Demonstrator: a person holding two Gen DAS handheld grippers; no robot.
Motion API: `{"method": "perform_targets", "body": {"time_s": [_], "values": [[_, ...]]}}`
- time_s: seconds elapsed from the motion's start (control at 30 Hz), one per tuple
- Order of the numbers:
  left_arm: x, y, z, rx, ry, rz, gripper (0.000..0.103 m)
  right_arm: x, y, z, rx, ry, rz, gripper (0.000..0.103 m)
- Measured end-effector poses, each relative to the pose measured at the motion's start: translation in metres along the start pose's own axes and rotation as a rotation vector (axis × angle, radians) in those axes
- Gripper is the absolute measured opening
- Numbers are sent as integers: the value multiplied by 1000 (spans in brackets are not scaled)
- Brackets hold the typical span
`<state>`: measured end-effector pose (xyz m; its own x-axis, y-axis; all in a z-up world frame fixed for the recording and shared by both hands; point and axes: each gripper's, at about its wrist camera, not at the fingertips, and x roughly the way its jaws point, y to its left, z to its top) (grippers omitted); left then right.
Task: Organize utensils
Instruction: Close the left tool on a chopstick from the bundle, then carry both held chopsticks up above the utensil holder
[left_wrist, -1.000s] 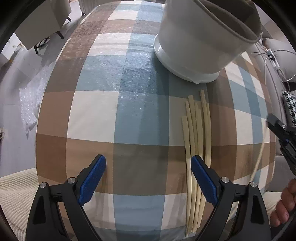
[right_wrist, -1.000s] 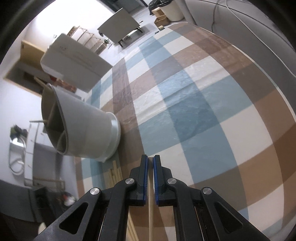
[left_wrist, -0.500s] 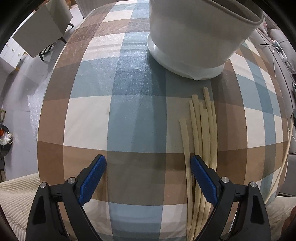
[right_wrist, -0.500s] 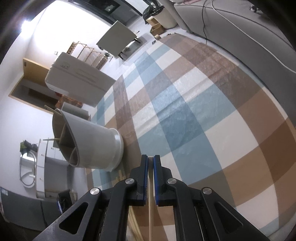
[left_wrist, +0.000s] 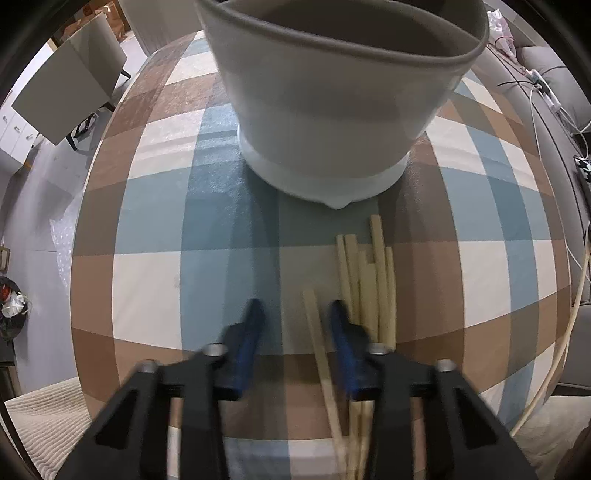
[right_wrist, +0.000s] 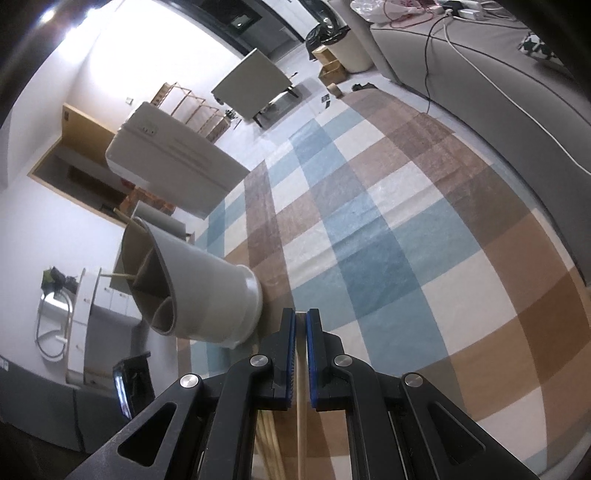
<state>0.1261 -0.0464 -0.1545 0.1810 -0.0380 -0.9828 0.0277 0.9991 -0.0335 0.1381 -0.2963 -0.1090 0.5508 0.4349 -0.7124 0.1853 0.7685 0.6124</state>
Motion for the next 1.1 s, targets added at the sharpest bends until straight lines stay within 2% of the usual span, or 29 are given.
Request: {"method": "perform_targets", "body": {"time_s": [0.03, 0.17, 0.3, 0.5, 0.6, 0.7, 0.8, 1.1], "values": [[0, 0, 0, 2, 7, -10, 3, -1, 0, 0, -2, -4, 2, 5], [-4, 6, -1, -25, -5, -6, 2, -9, 9, -1, -37, -27, 7, 5], [-32, 25, -2, -80, -104, -68, 2, -19, 26, -7, -117, -55, 16, 5], [-83, 35, -12, -63, -259, -126, 2, -35, 53, -25, -221, -121, 52, 5], [-100, 40, -15, -47, -307, -156, 2, -44, 73, -38, -318, -173, 46, 5], [-101, 45, -6, -39, -324, -174, 2, -50, 90, -52, -397, -207, 44, 5], [-109, 46, -13, -32, -333, -186, 1, -55, 99, -63, -426, -236, 35, 5], [-130, 41, -27, 28, -330, -212, 1, -67, 108, -80, -422, -260, -3, 5]]}}
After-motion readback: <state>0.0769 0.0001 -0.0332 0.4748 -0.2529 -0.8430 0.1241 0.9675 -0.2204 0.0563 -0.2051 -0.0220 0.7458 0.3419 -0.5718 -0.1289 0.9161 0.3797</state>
